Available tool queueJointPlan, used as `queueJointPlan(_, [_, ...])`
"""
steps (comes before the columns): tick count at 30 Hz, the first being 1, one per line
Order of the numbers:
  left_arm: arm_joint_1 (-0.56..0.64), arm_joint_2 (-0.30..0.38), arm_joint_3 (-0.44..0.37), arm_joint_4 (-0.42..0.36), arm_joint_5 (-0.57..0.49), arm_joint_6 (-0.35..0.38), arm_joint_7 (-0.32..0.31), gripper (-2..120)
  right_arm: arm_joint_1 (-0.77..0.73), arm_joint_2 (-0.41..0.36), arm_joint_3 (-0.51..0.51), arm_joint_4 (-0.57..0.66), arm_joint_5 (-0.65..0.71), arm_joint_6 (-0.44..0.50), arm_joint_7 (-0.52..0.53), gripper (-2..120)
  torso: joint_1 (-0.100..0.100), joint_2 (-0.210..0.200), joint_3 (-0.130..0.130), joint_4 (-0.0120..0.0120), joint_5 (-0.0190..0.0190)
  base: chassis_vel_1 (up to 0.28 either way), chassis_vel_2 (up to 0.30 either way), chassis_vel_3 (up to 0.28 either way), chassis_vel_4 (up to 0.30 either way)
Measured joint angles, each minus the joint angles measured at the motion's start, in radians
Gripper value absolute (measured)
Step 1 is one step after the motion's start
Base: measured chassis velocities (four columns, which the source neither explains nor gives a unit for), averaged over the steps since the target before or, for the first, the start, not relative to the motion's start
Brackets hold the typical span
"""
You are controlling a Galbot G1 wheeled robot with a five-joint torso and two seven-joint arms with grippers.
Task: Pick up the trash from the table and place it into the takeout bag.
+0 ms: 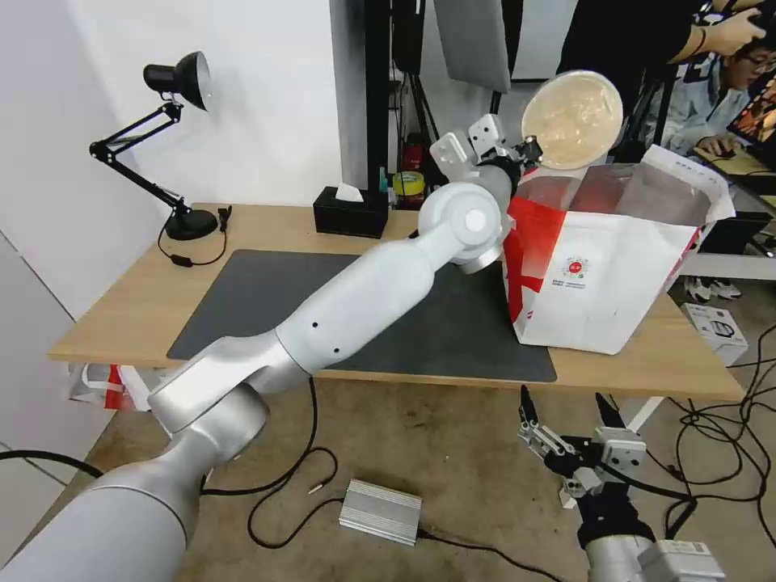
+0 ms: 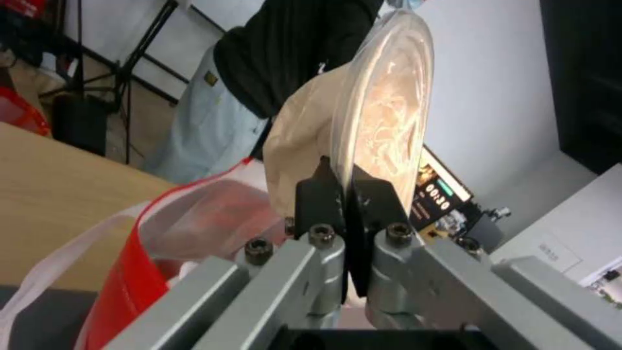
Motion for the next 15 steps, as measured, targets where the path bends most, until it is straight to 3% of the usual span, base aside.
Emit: queueJointPlan(15, [0.016, -0.013, 0.042, 0.042, 0.031, 0.014, 0.009, 0, 0.000, 0.000, 0.000, 0.000, 0.000, 0.000, 0.000, 100, 0.000, 0.000, 0.000, 0.0001, 0.0000, 0.000, 0.000, 0.000, 0.000])
